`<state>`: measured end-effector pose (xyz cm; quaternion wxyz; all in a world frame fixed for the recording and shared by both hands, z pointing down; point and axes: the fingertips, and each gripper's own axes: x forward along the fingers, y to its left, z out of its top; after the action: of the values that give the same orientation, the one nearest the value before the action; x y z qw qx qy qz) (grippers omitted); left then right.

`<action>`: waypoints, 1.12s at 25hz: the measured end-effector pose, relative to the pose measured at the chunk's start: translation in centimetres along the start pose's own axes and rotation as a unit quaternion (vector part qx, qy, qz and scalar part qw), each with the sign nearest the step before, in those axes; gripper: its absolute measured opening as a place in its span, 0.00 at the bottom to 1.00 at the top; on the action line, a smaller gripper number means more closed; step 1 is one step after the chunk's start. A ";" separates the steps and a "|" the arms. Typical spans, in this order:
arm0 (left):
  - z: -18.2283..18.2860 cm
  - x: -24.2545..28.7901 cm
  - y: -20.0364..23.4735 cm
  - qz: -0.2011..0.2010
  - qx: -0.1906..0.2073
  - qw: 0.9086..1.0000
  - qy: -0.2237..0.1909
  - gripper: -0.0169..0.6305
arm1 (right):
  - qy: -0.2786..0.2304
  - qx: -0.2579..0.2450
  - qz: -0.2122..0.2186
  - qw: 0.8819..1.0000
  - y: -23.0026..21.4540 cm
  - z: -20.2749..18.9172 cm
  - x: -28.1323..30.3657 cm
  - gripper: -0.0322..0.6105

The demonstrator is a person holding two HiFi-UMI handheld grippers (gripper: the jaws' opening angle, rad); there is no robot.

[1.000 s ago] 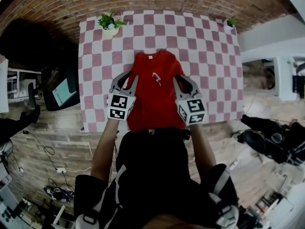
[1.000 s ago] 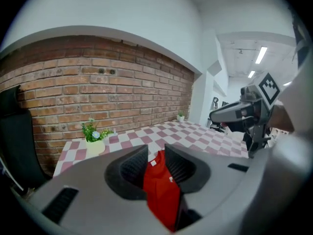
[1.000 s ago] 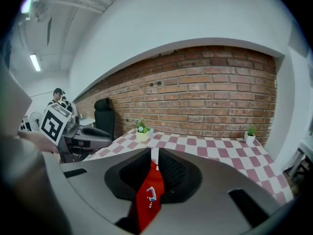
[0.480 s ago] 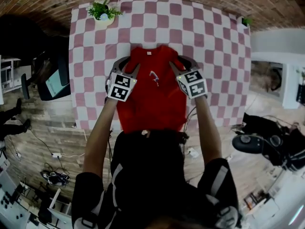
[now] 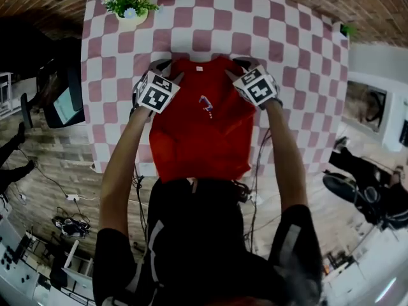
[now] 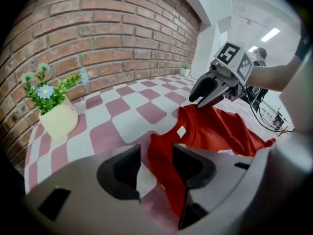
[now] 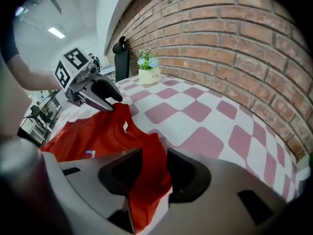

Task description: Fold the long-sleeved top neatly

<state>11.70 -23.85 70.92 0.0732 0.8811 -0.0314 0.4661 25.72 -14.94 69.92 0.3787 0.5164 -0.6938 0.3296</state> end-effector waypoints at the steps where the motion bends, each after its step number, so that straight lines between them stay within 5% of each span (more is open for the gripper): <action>1: -0.2 0.5 0.1 -0.004 0.003 1.000 0.011 0.32 | 0.009 -0.003 0.002 1.000 -0.2 -0.3 0.5 0.26; 4: -0.8 1.8 0.4 -0.008 0.007 0.999 0.030 0.31 | 0.036 -0.009 0.012 0.999 -0.7 -1.2 1.8 0.26; 6: -1.2 2.1 0.5 -0.013 0.007 0.999 0.038 0.21 | 0.044 -0.015 0.024 0.999 -0.6 -1.5 2.2 0.26; 11: -0.9 2.0 0.8 -0.018 0.029 0.999 0.032 0.10 | 0.047 -0.028 0.029 0.998 -1.7 -1.4 1.8 0.11; 19: 4.1 1.6 4.9 0.025 0.053 0.998 -0.031 0.09 | 0.013 -0.033 -0.019 0.999 -6.4 2.0 0.9 0.10; 28: 10.6 -1.3 7.2 0.069 0.114 0.986 -0.098 0.08 | -0.046 -0.056 -0.091 0.993 -9.6 6.9 -3.8 0.09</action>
<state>18.73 -32.65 64.63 -0.0635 0.9208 -0.0459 0.3820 34.38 -21.42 63.85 0.4030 0.5700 -0.6780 0.2303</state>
